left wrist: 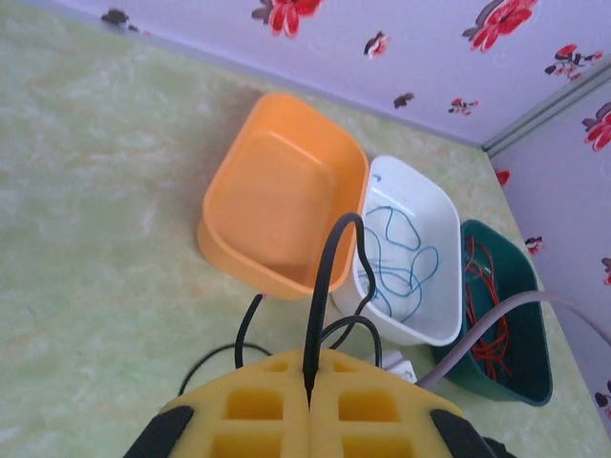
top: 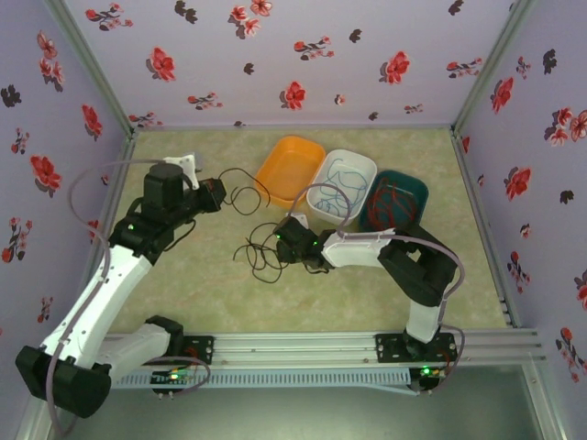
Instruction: Untangle the cables
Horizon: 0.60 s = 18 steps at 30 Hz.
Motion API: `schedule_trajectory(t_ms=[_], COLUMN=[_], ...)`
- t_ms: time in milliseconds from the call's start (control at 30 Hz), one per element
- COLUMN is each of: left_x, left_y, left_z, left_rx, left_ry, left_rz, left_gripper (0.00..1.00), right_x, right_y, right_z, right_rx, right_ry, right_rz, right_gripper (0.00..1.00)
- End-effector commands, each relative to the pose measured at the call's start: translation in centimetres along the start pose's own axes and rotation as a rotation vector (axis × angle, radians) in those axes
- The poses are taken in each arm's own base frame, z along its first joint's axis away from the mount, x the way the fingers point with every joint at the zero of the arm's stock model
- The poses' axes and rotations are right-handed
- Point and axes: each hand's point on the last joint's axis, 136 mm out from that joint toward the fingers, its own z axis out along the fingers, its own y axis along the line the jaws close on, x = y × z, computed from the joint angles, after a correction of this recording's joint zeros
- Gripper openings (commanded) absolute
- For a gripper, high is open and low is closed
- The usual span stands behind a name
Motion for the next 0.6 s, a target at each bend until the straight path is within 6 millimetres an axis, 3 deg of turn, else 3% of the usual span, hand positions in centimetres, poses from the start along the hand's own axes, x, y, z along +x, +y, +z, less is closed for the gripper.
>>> schedule_trajectory(t_ms=[0, 267, 433, 567], left_x=[-1.5, -4.8, -6.1, -6.6], left_y=[0.4, -0.3, -0.9, -1.4], left_z=[0.3, 4.4, 9.1, 13.2], left_rx=[-0.039, -0.033, -0.005, 0.031], left_ry=[-0.019, -0.046, -0.025, 0.0], left_rz=[0.052, 0.095, 0.101, 0.086], left_gripper=[0.0, 0.0, 0.0, 0.0], right_x=[0.3, -0.5, -2.6, -5.0], right_y=[0.8, 0.9, -0.1, -1.7], right_z=[0.6, -1.7, -4.8, -8.4], right_rx=[-0.021, -0.084, -0.063, -0.004], right_ry=[0.012, -0.061, -0.17, -0.288], right_rz=[-0.006, 0.011, 0.016, 0.02], right_gripper=[0.45, 0.44, 0.46, 0.51])
